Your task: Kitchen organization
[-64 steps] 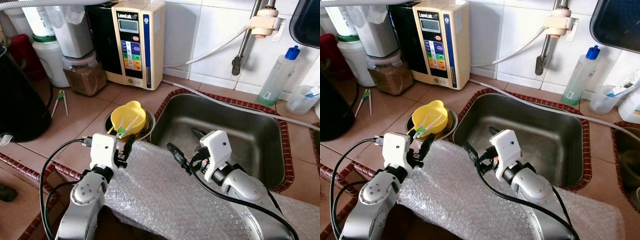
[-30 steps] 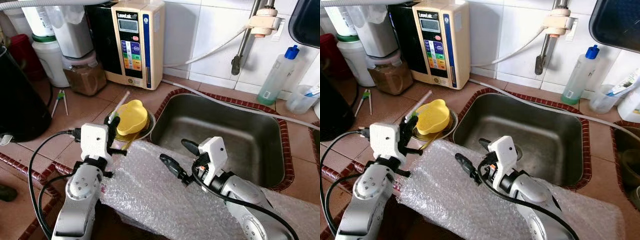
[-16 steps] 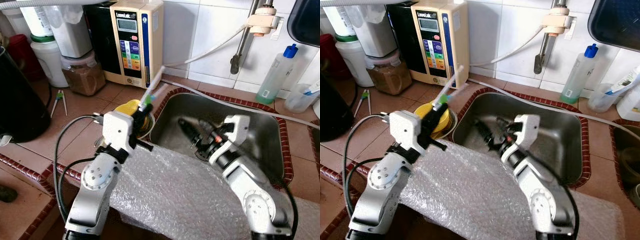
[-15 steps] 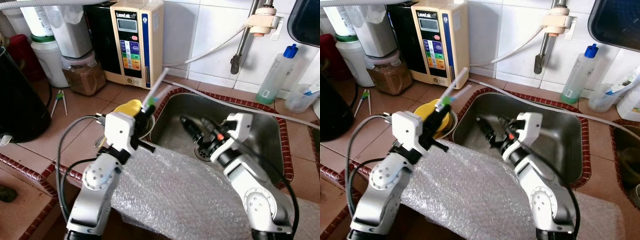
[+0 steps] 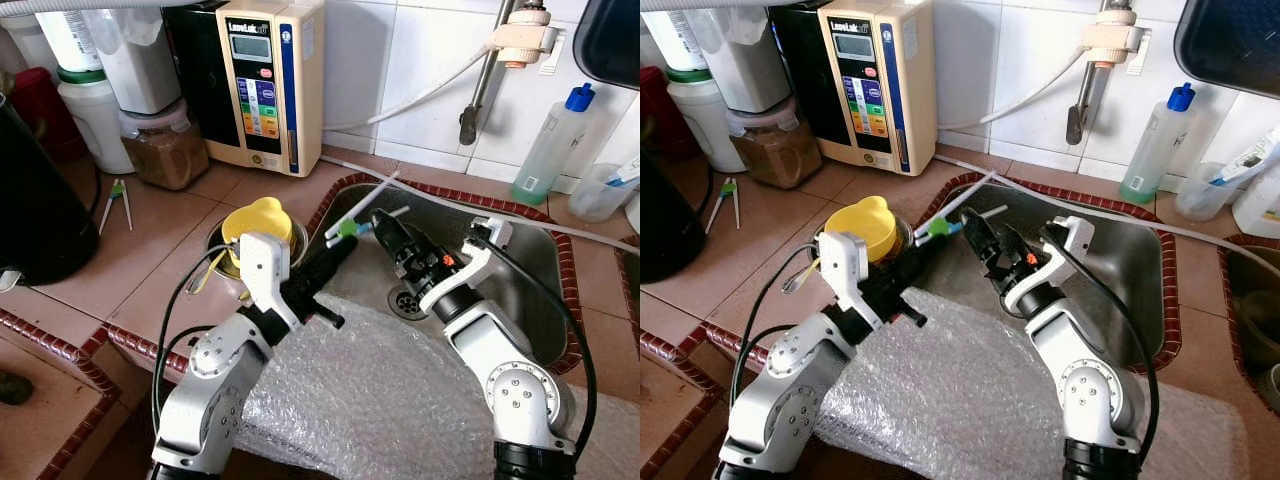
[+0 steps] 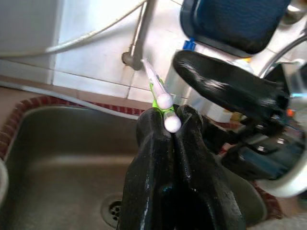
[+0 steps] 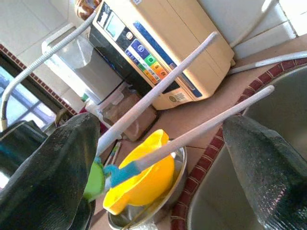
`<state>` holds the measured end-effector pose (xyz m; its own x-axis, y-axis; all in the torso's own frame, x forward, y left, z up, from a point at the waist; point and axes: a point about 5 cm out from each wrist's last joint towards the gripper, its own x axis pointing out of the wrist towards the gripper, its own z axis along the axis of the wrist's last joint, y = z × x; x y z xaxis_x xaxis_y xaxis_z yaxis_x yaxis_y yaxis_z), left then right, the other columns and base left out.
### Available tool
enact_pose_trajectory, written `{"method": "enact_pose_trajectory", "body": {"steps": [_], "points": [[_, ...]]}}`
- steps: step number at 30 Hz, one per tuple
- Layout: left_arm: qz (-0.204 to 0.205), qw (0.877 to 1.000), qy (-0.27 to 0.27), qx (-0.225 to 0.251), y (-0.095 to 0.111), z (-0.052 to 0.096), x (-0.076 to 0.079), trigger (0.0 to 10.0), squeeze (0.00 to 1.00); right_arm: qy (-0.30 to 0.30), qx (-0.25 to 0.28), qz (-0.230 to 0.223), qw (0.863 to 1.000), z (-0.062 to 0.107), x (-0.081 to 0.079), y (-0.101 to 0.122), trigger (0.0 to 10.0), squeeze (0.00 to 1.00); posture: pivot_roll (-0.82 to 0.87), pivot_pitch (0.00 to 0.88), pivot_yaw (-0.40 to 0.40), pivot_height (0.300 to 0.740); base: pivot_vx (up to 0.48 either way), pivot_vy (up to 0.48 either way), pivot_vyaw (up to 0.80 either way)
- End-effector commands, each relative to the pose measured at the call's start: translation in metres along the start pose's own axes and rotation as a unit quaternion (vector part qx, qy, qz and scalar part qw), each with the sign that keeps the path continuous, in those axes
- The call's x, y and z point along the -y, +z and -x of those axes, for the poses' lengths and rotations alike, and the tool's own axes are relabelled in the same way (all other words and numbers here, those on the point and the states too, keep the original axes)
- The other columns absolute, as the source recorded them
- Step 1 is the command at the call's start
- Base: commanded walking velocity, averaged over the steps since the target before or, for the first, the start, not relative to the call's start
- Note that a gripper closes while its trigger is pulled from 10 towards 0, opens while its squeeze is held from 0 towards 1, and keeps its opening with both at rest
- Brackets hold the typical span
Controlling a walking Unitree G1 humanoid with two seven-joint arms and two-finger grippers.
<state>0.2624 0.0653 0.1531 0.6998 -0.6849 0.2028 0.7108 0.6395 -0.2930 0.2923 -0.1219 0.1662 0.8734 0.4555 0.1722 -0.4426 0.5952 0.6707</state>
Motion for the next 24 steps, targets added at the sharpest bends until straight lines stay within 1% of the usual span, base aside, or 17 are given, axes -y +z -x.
{"method": "enact_pose_trajectory", "body": {"steps": [1, 2, 3, 4, 7, 10, 13, 19, 24], "points": [[0.003, 1.0, -0.013, -0.001, 0.0019, 0.0005, 0.0033, 0.0, 0.0, -0.005, 0.003, -0.01, 1.0, -0.0032, 0.0009, -0.0003, 10.0, 0.0, -0.06, 0.0, 0.033, 0.74, 0.0, 0.0, 0.0], [0.005, 1.0, -0.014, -0.002, 0.0022, 0.0006, 0.0033, 0.0, 0.0, -0.006, 0.003, -0.012, 1.0, -0.0038, 0.001, -0.0004, 10.0, 0.0, -0.06, 0.0, 0.033, 0.74, 0.0, 0.0, 0.0], [0.008, 1.0, -0.018, -0.003, 0.0024, 0.0008, 0.0036, 0.0, 0.0, -0.008, 0.006, -0.017, 1.0, -0.0049, 0.0017, -0.0005, 0.0, 0.0, -0.06, 0.0, 0.033, 0.74, 0.0, 0.0, 0.0], [0.009, 1.0, -0.02, -0.004, 0.003, 0.0013, 0.0031, 0.0, 0.0, -0.011, 0.007, -0.032, 0.999, -0.0076, 0.0027, -0.0011, 0.0, 0.0, -0.05, 0.0, 0.034, 0.74, 0.0, 0.0, 0.0], [0.008, 1.0, -0.019, -0.003, 0.0038, 0.0019, 0.0024, 0.0, 0.0, -0.014, 0.008, -0.046, 0.999, -0.0082, 0.0032, -0.0011, 0.0, 0.0, -0.05, 0.0, 0.031, 0.74, 0.0, 0.0, 0.0], [0.009, 1.0, -0.018, -0.003, 0.004, 0.0022, 0.0019, 0.0, 0.0, -0.015, 0.006, -0.05, 0.999, -0.0077, 0.0035, -0.0019, 0.0, 0.0, -0.05, 0.0, 0.031, 0.74, 0.0, 0.0, 0.0], [0.01, 1.0, -0.02, -0.003, 0.0041, 0.0022, 0.0017, 0.0, 0.0, -0.023, 0.0, -0.074, 0.997, -0.0073, 0.0053, -0.006, 0.0, 0.0, -0.05, 0.0, 0.03, 0.74, 0.0, 0.0, 0.0], [0.012, 1.0, -0.022, -0.007, 0.0039, 0.0028, 0.0016, 0.0, 0.0, -0.028, 0.001, -0.082, 0.996, -0.0084, 0.0058, -0.0083, 0.0, 0.0, -0.05, 0.0, 0.032, 0.74, 0.0, 0.0, 0.0], [0.011, 1.0, -0.021, -0.007, 0.004, 0.003, 0.0015, 0.0, 0.0, -0.038, 0.012, -0.092, 0.995, -0.0079, 0.0088, -0.0049, 0.0, 0.0, -0.05, 0.0, 0.035, 0.74, 0.0, 0.0, 0.0]]}}
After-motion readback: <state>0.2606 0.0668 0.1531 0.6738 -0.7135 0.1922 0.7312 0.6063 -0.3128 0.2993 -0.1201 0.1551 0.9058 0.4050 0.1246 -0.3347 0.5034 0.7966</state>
